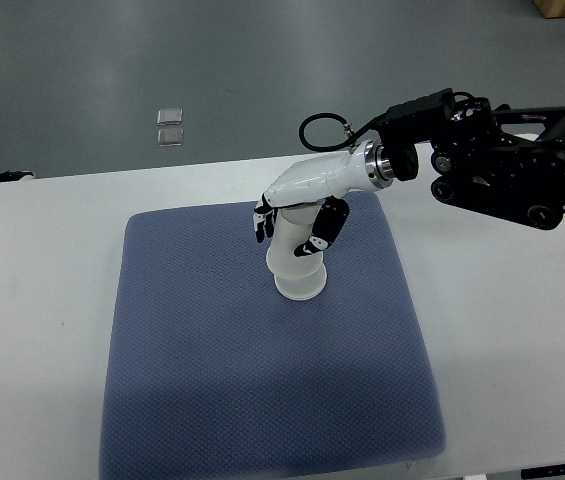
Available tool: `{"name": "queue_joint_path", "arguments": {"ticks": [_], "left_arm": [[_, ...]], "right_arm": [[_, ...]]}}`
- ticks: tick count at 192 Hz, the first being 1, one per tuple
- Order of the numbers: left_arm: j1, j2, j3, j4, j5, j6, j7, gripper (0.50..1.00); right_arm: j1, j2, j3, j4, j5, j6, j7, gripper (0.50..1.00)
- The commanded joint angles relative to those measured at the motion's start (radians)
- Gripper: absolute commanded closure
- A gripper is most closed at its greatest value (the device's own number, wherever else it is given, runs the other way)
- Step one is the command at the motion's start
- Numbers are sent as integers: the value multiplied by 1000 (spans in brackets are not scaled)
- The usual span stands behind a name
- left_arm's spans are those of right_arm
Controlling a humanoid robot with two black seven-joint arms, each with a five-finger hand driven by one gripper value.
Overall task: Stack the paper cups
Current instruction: 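Open the right hand and withdraw it upward from the stacked cups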
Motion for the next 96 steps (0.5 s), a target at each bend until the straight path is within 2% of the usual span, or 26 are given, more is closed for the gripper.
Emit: {"name": "queue_joint_path", "arguments": {"ticks": [1, 47, 96], "left_arm": [[0, 0, 0, -1, 0, 0, 1, 500], [0, 0, 0, -1, 0, 0, 1, 500], [0, 0, 0, 0, 0, 0, 1, 500]], "right_arm": [[-6, 3, 1, -5, 0, 1, 0, 722], [-5, -2, 7, -11, 1, 1, 0, 656], [6, -13, 34, -12, 12, 1, 0, 640]]}}
